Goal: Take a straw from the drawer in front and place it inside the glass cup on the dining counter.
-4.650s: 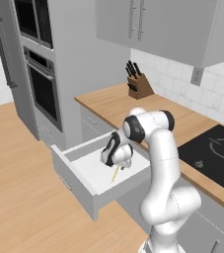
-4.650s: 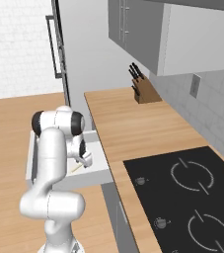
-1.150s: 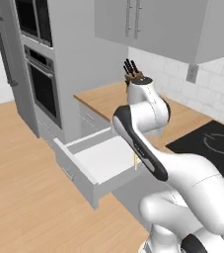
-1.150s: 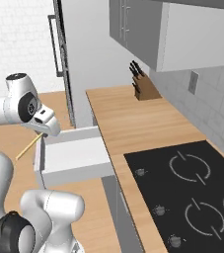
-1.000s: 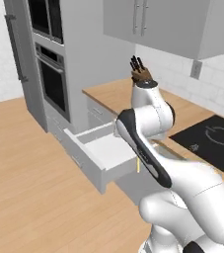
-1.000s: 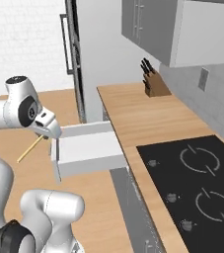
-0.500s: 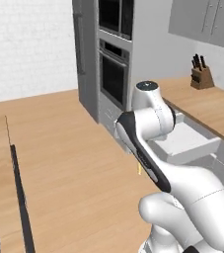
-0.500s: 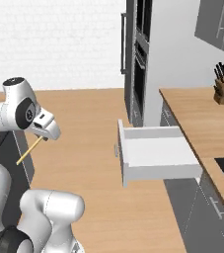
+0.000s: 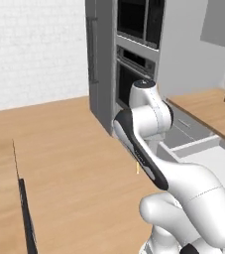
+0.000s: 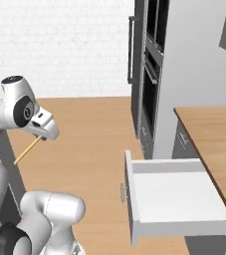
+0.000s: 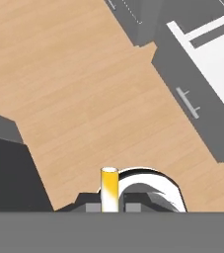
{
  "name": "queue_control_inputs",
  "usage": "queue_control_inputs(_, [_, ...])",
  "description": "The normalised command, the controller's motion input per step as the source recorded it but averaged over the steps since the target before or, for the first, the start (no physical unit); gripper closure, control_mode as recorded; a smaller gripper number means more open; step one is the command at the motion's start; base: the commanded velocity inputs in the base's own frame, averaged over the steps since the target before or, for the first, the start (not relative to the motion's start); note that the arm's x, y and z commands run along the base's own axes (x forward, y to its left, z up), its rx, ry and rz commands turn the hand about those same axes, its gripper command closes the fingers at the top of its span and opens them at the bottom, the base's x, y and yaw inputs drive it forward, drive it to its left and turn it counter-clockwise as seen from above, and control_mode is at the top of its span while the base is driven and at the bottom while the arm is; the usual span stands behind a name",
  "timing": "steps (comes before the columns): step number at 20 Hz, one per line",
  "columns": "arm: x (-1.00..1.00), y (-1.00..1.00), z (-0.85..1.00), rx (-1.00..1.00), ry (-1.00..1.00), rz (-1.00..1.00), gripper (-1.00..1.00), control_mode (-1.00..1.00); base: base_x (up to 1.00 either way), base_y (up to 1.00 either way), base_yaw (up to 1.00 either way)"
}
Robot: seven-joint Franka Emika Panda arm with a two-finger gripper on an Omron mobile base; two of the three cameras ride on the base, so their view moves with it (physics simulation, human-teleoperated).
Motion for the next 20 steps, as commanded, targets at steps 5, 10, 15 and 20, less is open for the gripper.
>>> queue_control_inputs(5, [0.0, 0.0, 0.0, 0.0, 0.0, 0.0, 1.0, 1.0, 1.0, 0.05, 0.01])
queue_control_inputs(10, [0.0, 0.0, 0.0, 0.0, 0.0, 0.0, 1.0, 1.0, 1.0, 0.08, 0.03])
queue_control_inputs(15, [0.0, 0.0, 0.0, 0.0, 0.0, 0.0, 1.0, 1.0, 1.0, 0.08, 0.11])
queue_control_inputs(20, [0.0, 0.0, 0.0, 0.0, 0.0, 0.0, 1.0, 1.0, 1.0, 0.14, 0.29])
